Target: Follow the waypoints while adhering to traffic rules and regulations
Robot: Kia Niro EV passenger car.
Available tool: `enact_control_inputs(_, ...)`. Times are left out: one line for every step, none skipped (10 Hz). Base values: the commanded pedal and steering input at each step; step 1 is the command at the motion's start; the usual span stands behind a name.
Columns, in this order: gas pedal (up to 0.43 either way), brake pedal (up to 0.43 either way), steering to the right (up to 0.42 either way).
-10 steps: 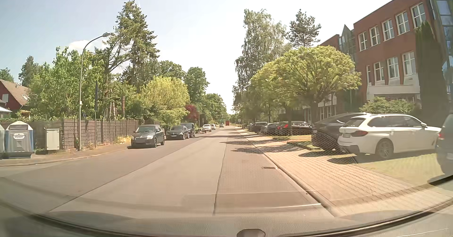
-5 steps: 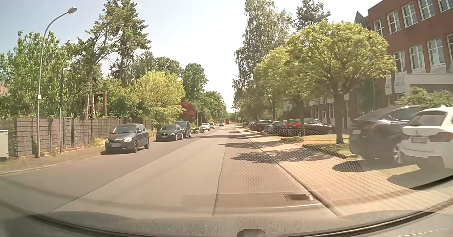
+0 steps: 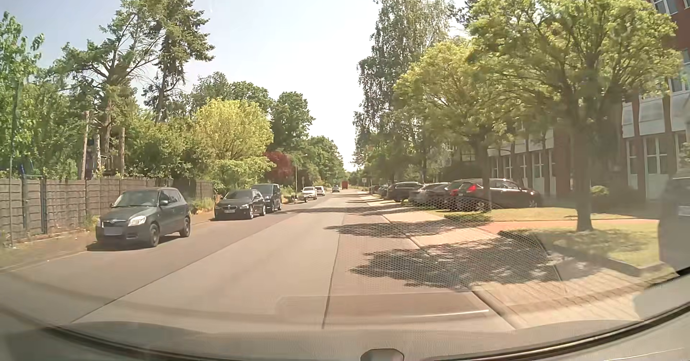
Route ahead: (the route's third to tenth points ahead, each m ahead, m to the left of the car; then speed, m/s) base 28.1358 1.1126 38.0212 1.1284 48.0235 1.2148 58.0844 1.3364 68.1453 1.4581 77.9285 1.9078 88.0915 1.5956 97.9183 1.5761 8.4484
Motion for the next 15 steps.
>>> enact_control_inputs(0.059, 0.0, 0.001)
enact_control_inputs(0.059, 0.0, 0.001)
enact_control_inputs(0.059, 0.0, 0.001)
enact_control_inputs(0.059, 0.0, 0.002)
enact_control_inputs(0.059, 0.0, 0.002)
enact_control_inputs(0.059, 0.0, 0.002)
enact_control_inputs(0.059, 0.0, 0.001)
enact_control_inputs(0.059, 0.0, 0.001)
enact_control_inputs(0.059, 0.0, 0.001)
enact_control_inputs(0.059, 0.0, 0.001)
enact_control_inputs(0.059, 0.0, 0.001)
enact_control_inputs(0.059, 0.0, 0.001)
enact_control_inputs(0.059, 0.0, 0.001)
enact_control_inputs(0.059, 0.0, 0.002)
enact_control_inputs(0.059, 0.0, 0.001)
